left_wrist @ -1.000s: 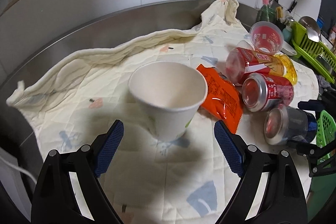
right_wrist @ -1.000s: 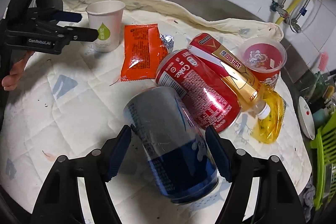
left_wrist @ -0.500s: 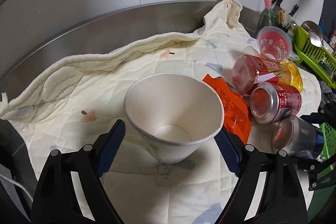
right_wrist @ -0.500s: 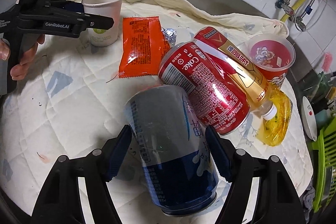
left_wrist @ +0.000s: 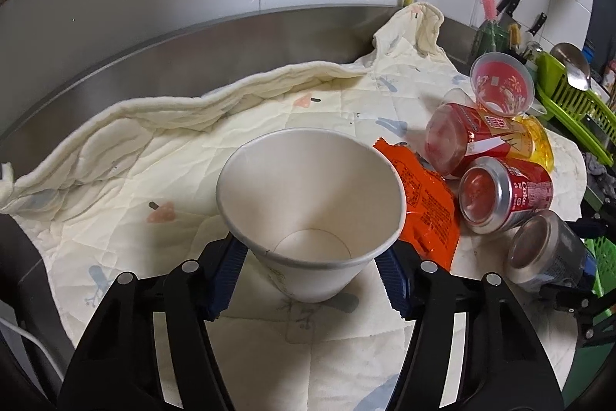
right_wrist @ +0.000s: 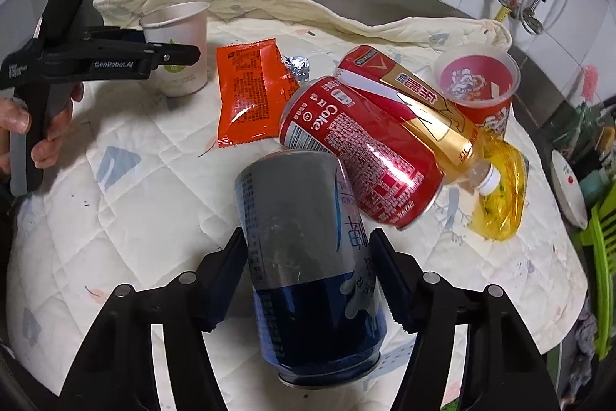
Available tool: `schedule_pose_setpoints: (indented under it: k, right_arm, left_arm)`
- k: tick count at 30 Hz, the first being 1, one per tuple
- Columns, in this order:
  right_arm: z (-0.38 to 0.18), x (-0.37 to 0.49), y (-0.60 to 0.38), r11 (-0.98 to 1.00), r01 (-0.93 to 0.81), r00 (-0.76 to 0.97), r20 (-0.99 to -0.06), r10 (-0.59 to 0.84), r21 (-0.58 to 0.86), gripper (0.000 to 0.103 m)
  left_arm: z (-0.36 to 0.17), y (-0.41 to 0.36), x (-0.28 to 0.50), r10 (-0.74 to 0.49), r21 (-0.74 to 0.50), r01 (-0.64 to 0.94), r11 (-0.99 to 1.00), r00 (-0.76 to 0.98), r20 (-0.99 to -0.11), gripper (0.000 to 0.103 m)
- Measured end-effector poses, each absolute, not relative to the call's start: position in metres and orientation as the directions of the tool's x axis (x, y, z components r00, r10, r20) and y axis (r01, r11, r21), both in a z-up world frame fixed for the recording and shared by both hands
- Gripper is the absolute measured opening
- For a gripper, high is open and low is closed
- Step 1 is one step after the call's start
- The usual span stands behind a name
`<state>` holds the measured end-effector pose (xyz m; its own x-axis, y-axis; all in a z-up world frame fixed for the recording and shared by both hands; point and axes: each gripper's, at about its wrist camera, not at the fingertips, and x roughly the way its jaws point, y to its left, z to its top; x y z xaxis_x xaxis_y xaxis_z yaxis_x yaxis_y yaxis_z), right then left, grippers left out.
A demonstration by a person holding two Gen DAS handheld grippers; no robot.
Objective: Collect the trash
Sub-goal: 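Carry the blue can with the right gripper while the left gripper carries the paper cup over the basket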
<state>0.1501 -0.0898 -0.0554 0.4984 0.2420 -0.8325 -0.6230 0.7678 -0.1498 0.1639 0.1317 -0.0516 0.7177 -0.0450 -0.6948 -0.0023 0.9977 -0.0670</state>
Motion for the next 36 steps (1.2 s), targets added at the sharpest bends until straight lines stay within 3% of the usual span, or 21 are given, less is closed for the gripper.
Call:
schedule_pose_setpoints:
  k: [15, 28, 36]
  right_arm:
    - [-0.042, 0.128, -0.114, 0.827, -0.561, 0.507, -0.802, 0.316, -0.029, 0.058]
    - [-0.016, 0.107, -0.165, 0.898, -0.437, 0.594, -0.738, 0.322, 0.040, 0.057]
    - [-0.001, 0.082, -0.238, 0.962, -0.269, 0.677, -0.701, 0.224, 0.047, 0.057]
  left_arm:
    - [-0.032, 0.128, 0.131, -0.075, -0.092, 0.015, 0.996, 0.722, -0.688, 0.061]
    - [0.001, 0.069, 0.109, -0.182, -0.074, 0.176, 0.982, 0.748, -0.638, 0.061]
    - [0.007, 0.008, 0.106, -0.300, -0.083, 0.323, 0.943, 0.715, -0.632, 0.061]
